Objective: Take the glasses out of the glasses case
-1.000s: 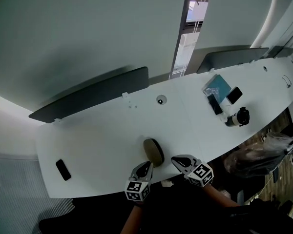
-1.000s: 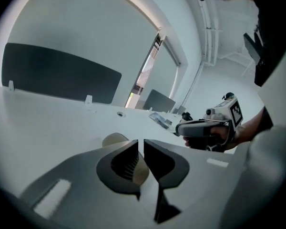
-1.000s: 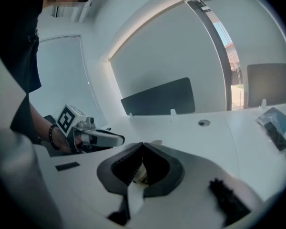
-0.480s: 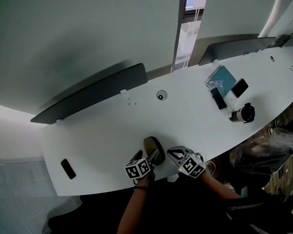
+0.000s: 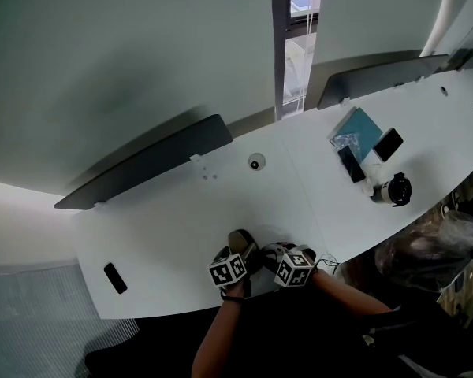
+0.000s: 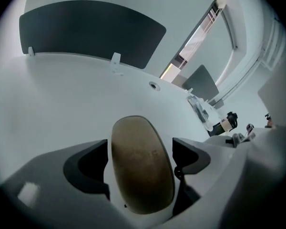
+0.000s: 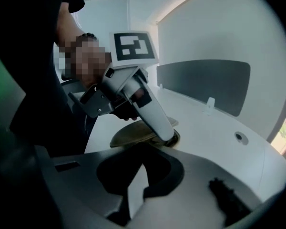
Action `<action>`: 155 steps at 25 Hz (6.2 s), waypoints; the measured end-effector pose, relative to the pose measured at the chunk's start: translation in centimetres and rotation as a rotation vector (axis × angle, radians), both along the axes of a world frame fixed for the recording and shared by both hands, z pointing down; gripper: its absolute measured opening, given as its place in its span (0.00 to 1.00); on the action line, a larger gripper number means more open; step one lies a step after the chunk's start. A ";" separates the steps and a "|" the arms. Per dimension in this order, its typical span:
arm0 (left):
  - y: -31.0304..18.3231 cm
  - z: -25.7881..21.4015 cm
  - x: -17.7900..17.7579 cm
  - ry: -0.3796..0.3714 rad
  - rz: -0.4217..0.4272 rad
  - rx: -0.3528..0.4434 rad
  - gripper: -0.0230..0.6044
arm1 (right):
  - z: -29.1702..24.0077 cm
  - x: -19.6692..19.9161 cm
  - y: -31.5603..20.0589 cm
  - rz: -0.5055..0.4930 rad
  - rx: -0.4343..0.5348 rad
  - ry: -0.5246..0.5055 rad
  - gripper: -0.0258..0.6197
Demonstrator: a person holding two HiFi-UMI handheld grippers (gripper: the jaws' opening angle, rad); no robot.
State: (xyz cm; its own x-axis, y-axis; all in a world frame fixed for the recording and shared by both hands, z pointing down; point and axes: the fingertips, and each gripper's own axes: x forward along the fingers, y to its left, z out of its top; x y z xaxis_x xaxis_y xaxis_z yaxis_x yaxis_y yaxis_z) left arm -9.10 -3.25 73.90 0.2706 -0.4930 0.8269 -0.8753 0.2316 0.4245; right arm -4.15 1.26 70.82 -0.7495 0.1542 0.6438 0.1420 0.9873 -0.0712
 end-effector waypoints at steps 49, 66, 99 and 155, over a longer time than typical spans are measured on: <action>9.0 3.3 -10.6 0.257 -0.262 0.025 0.42 | 4.1 0.4 0.4 0.080 -0.142 0.189 0.05; 6.9 1.0 -8.4 0.402 -0.247 0.138 0.13 | 2.1 -2.8 -2.2 0.286 -0.419 0.230 0.12; 7.1 0.6 -8.3 0.442 -0.184 0.129 0.14 | 2.0 -3.8 -2.6 0.621 -0.940 0.230 0.10; 10.0 -3.2 -9.2 0.551 -0.239 0.195 0.11 | 3.1 2.5 -8.6 0.532 -0.185 0.340 0.29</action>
